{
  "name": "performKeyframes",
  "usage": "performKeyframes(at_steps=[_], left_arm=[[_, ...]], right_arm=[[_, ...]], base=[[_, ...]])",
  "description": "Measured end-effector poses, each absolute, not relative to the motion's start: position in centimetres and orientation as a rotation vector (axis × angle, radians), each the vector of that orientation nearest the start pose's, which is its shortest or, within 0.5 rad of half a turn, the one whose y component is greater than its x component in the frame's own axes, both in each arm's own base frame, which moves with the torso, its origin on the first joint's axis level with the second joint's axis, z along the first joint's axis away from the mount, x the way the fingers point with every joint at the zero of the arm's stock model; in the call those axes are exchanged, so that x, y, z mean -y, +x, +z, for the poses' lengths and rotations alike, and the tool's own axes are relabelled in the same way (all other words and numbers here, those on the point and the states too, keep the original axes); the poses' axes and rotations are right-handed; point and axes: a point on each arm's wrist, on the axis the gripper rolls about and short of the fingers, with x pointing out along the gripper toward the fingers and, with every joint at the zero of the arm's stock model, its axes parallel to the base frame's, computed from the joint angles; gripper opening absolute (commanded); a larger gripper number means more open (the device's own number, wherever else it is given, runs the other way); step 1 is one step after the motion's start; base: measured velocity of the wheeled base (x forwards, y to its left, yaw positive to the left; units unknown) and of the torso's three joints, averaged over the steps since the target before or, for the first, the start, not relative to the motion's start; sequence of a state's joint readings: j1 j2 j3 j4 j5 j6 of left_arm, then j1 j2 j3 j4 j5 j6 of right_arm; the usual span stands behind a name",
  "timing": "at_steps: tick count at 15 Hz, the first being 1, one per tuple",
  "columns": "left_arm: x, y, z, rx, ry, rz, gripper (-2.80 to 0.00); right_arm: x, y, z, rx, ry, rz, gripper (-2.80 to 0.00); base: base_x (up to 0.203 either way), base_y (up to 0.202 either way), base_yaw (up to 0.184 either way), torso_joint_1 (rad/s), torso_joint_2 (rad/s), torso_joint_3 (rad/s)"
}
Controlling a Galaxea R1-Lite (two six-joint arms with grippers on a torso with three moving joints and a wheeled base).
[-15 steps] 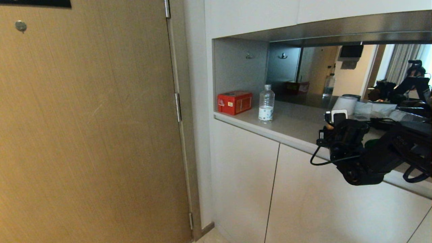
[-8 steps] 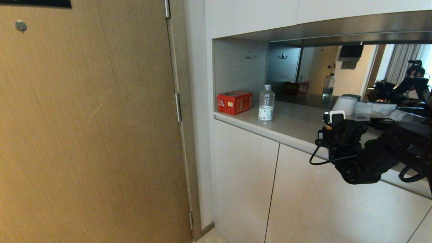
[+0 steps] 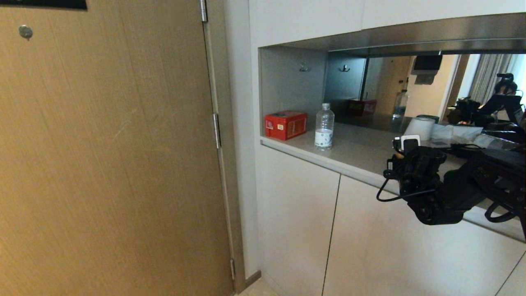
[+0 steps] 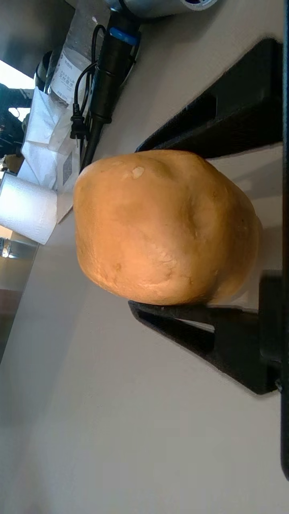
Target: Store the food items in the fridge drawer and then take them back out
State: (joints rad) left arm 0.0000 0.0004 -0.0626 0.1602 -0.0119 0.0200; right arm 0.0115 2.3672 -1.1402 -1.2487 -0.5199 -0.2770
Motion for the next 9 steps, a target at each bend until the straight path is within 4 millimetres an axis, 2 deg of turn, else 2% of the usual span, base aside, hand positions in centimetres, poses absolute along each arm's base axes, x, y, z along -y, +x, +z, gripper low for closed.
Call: performKeyframes(at_steps=[9], left_arm=[[0.03, -2.84, 7.63, -0.098, 0.019, -0.013, -2.8]], right_arm=[[0.59, 44.33, 7.5, -0.043, -0.261, -0.509, 0.0]], base=[[0.0, 0.0, 0.0, 0.0, 0.0, 0.0]])
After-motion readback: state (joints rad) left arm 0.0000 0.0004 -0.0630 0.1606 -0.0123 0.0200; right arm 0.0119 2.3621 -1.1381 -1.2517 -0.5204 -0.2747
